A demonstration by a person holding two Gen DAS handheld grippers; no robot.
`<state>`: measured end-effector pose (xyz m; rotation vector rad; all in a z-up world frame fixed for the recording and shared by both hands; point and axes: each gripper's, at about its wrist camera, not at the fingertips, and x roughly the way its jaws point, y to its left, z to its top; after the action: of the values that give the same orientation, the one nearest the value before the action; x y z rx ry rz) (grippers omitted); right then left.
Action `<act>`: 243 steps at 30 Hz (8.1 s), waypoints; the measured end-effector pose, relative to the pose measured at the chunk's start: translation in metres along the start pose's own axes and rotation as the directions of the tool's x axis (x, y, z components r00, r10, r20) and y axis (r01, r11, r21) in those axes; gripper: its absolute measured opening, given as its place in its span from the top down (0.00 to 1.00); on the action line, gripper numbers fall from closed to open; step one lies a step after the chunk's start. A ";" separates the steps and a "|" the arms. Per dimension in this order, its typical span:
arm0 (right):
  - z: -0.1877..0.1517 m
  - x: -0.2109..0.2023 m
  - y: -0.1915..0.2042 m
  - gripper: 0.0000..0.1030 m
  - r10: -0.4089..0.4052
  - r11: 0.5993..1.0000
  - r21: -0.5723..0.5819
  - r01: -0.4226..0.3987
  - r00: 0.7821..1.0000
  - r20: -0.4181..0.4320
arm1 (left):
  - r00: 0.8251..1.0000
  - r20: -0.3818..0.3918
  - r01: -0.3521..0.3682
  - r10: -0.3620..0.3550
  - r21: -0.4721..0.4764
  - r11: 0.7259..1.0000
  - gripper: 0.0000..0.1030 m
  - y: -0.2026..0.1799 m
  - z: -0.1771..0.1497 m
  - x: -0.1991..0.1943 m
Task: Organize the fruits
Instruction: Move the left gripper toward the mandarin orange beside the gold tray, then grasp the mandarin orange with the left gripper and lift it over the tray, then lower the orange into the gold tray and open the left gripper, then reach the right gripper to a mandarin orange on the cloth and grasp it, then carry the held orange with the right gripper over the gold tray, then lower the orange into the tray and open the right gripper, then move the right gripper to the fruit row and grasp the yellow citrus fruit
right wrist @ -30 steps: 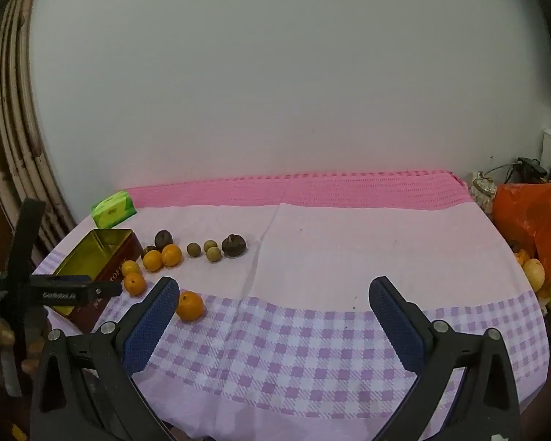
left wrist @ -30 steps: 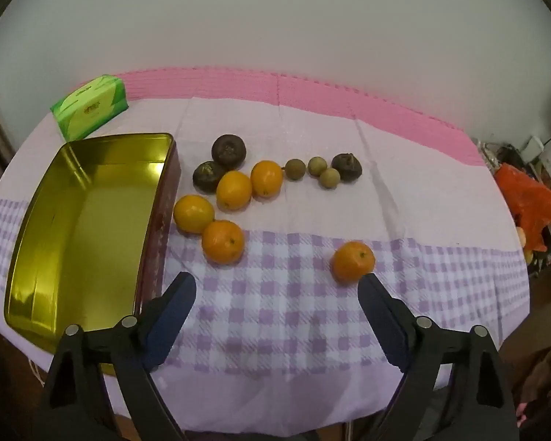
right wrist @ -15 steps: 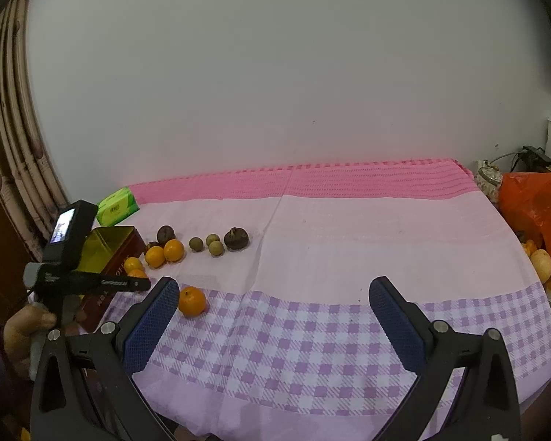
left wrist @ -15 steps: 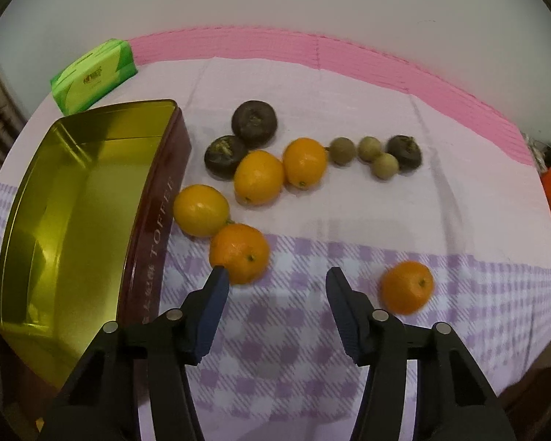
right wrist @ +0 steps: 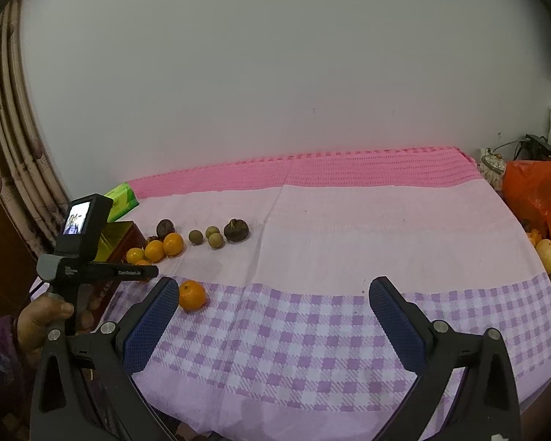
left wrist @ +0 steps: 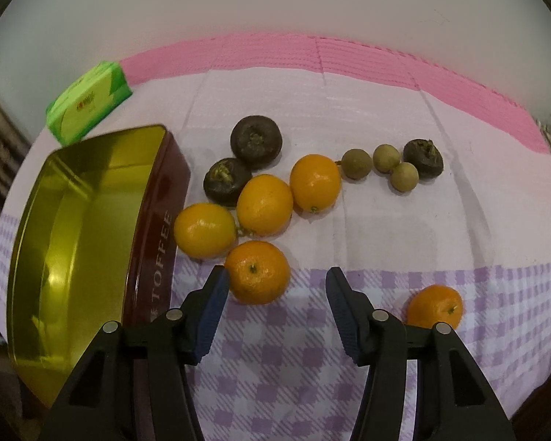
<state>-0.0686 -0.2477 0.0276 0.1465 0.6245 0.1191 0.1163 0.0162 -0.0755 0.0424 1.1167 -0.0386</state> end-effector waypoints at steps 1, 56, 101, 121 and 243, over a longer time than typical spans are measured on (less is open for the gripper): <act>0.000 0.000 0.000 0.00 0.001 1.000 0.001 -0.001 1.000 -0.001 | 1.000 0.001 -0.005 0.005 0.002 1.000 0.46 0.000 0.000 0.002; -0.032 0.051 -0.009 0.00 -0.051 0.998 0.028 0.058 0.978 -0.203 | 0.950 0.054 -0.309 0.309 0.005 0.951 0.63 0.129 0.029 -0.006; 0.061 0.246 0.059 0.42 0.118 0.937 -0.270 -0.223 0.927 -0.356 | 0.982 0.165 0.098 -0.088 -0.051 0.994 0.24 0.069 -0.092 -0.116; -0.022 0.147 0.103 0.25 0.195 0.847 -0.383 -0.369 0.885 -0.422 | 0.984 0.161 0.087 -0.078 -0.055 0.995 0.21 0.076 -0.093 -0.108; 0.043 0.252 0.208 0.52 0.255 0.616 -0.568 -0.546 0.820 -0.512 | 0.958 0.132 -0.216 0.256 -0.260 0.941 0.16 0.149 -0.081 -0.106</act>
<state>0.1454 -0.0090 -0.0468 -0.5018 0.8957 0.8545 0.0047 0.1699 -0.0134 -0.0460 0.9377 0.3066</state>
